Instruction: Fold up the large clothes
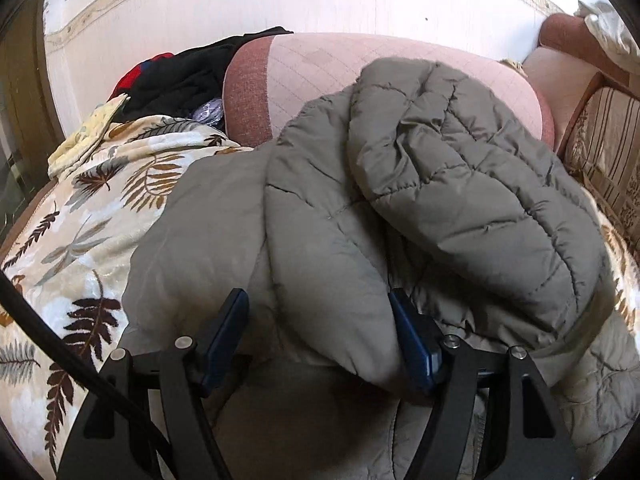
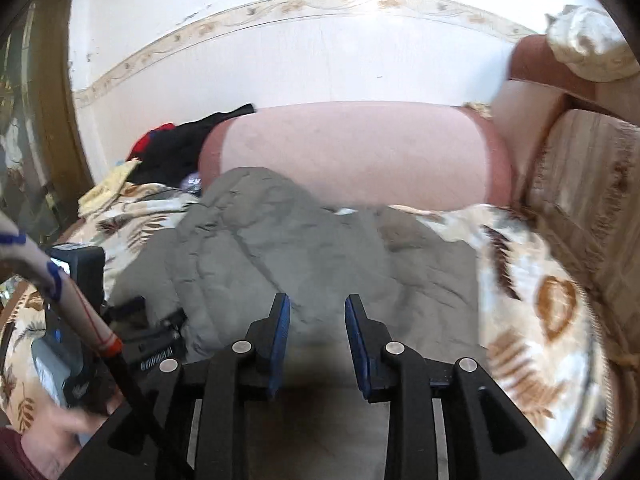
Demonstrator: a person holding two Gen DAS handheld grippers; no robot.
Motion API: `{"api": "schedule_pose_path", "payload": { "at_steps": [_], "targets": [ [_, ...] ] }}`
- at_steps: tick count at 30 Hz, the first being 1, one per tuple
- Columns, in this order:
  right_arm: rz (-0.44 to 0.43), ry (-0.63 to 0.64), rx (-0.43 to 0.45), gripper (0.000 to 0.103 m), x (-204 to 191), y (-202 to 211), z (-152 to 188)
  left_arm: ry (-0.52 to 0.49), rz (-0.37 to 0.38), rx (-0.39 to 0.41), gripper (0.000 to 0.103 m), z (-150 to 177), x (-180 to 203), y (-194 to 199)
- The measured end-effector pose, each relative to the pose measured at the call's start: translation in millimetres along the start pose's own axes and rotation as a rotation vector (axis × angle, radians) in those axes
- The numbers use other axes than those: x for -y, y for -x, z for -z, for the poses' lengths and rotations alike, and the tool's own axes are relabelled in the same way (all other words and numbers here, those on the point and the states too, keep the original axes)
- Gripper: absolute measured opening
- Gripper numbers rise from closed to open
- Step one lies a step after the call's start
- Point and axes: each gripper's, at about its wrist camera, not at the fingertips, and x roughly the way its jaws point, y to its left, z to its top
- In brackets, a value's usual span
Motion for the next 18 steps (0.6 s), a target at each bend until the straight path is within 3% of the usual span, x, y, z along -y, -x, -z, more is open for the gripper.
{"api": "schedule_pose_path", "payload": {
  "at_steps": [5, 8, 11, 15, 18],
  "targets": [
    [-0.019, -0.054, -0.193, 0.031, 2, -69, 26, 0.027, 0.034, 0.084, 0.071, -8, -6, 25],
    [-0.018, -0.059, -0.203, 0.031, 2, -74, 31, 0.019, 0.084, 0.134, 0.071, -11, 1, 36],
    [-0.006, -0.042, -0.199, 0.031, -3, -73, 33, -0.017, 0.129, 0.087, 0.071, -6, 14, 25],
    [-0.001, -0.022, -0.207, 0.031, -10, -71, 38, -0.037, 0.080, -0.014, 0.071, 3, 20, 0],
    [0.012, 0.006, -0.206, 0.031, -11, -74, 36, -0.027, 0.083, -0.020, 0.073, 4, 18, -4]
  ]
}}
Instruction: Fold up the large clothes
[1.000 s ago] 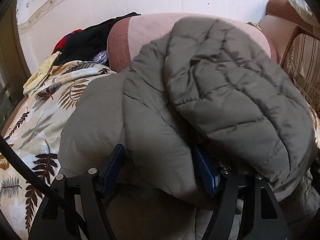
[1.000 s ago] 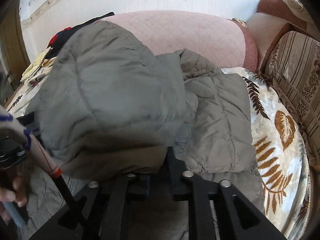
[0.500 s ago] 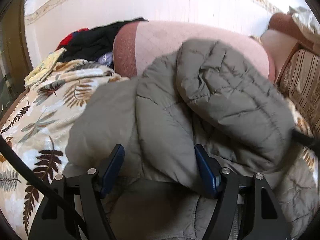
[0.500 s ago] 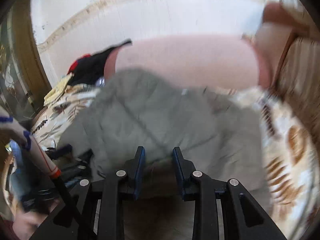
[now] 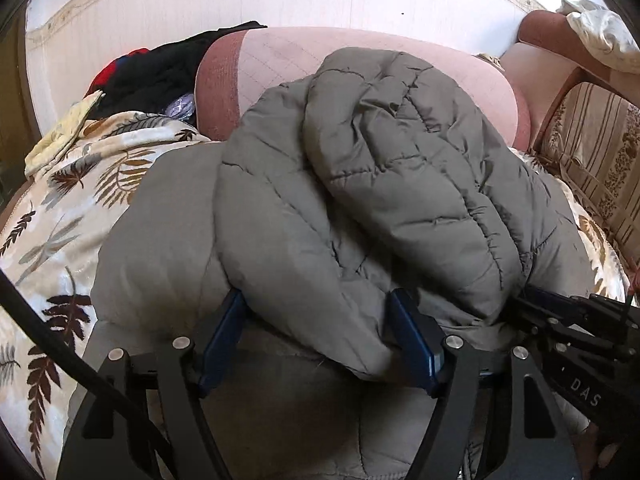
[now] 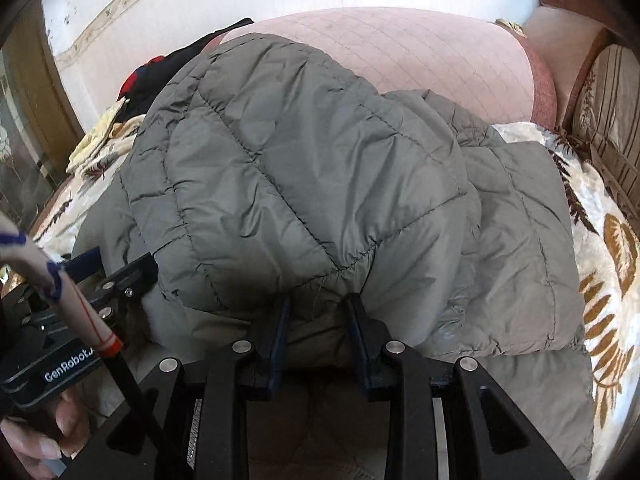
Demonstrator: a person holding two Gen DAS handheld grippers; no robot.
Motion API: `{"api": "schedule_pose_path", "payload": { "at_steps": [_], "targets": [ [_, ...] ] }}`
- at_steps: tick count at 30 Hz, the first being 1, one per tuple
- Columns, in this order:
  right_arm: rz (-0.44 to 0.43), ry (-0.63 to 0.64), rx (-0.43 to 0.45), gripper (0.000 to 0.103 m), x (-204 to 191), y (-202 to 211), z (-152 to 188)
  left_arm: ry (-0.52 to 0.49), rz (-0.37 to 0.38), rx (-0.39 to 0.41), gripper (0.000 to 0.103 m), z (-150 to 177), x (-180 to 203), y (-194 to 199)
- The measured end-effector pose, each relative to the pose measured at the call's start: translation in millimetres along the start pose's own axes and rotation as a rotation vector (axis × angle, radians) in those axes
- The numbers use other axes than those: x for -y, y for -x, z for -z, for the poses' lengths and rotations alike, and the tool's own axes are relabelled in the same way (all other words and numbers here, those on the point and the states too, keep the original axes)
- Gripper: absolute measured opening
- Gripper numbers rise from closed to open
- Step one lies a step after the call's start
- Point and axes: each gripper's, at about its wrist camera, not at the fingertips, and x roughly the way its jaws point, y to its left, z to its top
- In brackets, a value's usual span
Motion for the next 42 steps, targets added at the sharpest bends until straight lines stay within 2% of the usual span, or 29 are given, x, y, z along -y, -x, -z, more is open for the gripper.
{"api": "schedule_pose_path", "payload": {
  "at_steps": [11, 22, 42],
  "targets": [
    [0.015, 0.032, -0.001, 0.031, -2, -1, 2, -0.032, -0.034, 0.009, 0.074, 6, 5, -5],
    [0.040, 0.055, 0.000, 0.032, -8, -2, 2, -0.033, -0.034, 0.009, 0.075, 7, 4, -5],
    [0.030, 0.049, 0.009, 0.033, -8, 6, 3, -0.025, -0.027, 0.031, 0.075, 5, 4, 4]
  ]
}}
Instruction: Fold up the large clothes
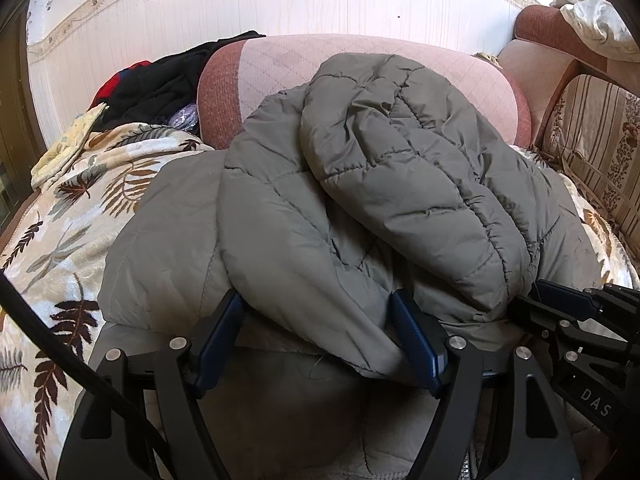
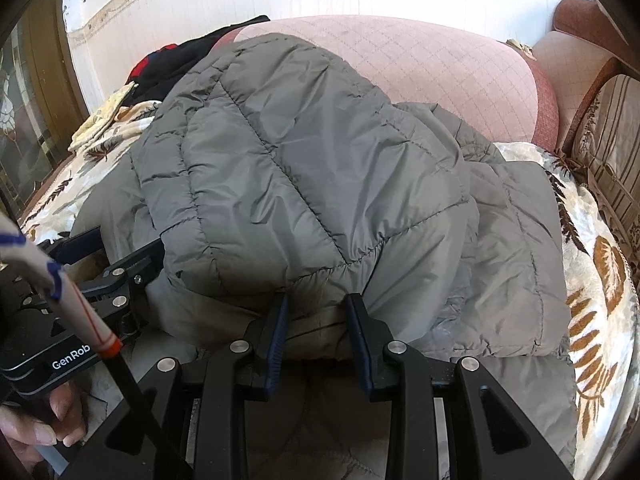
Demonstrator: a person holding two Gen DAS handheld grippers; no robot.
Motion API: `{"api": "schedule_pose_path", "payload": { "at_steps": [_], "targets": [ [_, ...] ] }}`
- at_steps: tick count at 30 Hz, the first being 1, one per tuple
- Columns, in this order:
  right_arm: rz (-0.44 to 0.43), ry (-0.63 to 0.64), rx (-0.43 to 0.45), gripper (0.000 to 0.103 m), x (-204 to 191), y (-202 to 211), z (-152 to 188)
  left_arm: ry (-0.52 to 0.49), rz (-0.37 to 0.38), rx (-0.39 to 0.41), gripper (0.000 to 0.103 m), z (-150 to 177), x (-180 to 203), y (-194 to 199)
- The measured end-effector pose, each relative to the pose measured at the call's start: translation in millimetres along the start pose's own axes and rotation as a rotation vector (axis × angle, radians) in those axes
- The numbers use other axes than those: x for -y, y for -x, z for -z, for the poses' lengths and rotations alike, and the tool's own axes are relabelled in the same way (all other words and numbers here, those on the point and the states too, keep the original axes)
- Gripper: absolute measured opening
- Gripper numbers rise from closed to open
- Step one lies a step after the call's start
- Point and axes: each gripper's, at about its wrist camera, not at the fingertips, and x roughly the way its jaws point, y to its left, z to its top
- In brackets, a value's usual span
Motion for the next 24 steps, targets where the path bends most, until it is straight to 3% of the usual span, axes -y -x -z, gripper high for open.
{"api": "schedule_pose_path", "payload": {
  "at_steps": [24],
  "targets": [
    [0.000, 0.000, -0.001, 0.035, 0.0, 2.2, 0.6, -0.021, 0.002, 0.005, 0.075, 2.4, 8.0, 4.1]
  ]
}}
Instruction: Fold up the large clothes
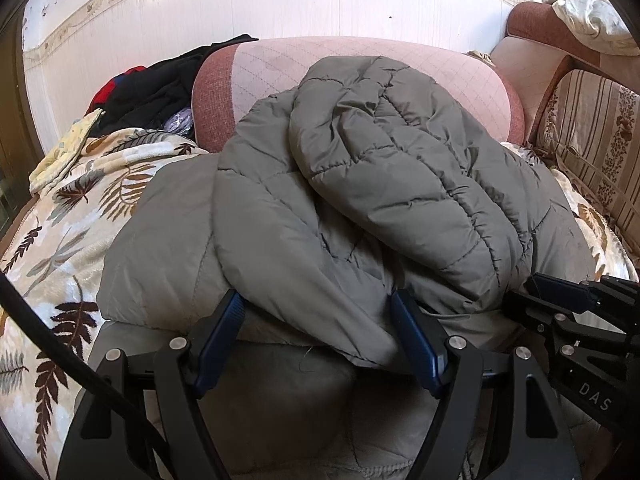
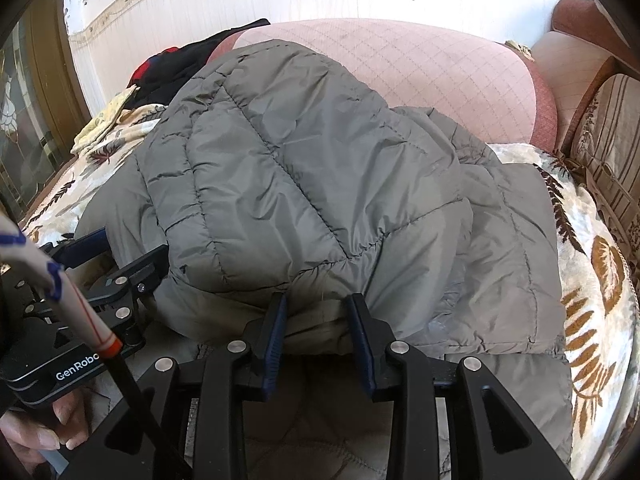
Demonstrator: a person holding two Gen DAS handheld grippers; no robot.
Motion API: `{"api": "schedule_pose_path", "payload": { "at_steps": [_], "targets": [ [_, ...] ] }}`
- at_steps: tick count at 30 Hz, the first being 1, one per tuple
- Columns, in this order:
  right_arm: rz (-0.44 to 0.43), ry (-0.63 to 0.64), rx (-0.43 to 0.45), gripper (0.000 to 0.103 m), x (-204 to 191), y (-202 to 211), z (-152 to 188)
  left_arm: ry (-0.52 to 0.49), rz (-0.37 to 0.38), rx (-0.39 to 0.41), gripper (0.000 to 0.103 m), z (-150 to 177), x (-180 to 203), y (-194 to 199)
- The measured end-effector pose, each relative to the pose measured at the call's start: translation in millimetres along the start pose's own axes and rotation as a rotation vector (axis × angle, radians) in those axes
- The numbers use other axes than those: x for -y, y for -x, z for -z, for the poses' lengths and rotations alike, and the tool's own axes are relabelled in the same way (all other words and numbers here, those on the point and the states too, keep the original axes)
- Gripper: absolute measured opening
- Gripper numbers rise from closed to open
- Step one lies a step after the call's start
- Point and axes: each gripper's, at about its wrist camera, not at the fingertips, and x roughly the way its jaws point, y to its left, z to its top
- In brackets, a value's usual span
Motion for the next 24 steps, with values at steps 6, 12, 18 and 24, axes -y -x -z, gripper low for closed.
{"api": "schedule_pose_path", "payload": {
  "at_steps": [6, 12, 18, 24],
  "targets": [
    [-0.002, 0.000, 0.011, 0.035, -2, 8, 1, -0.001, 0.001, 0.005, 0.075, 0, 0, 9],
    [0.020, 0.020, 0.038, 0.038, -4, 34, 10, -0.017, 0.000, 0.029, 0.075, 3, 5, 36],
    [0.030, 0.007, 0.061, 0.038, 2, 74, 32, -0.030, 0.009, 0.060, 0.075, 20, 5, 84],
    [0.016, -0.047, 0.012, 0.042, 1, 104, 93, -0.041, 0.009, 0.037, 0.075, 65, 4, 126]
  ]
}}
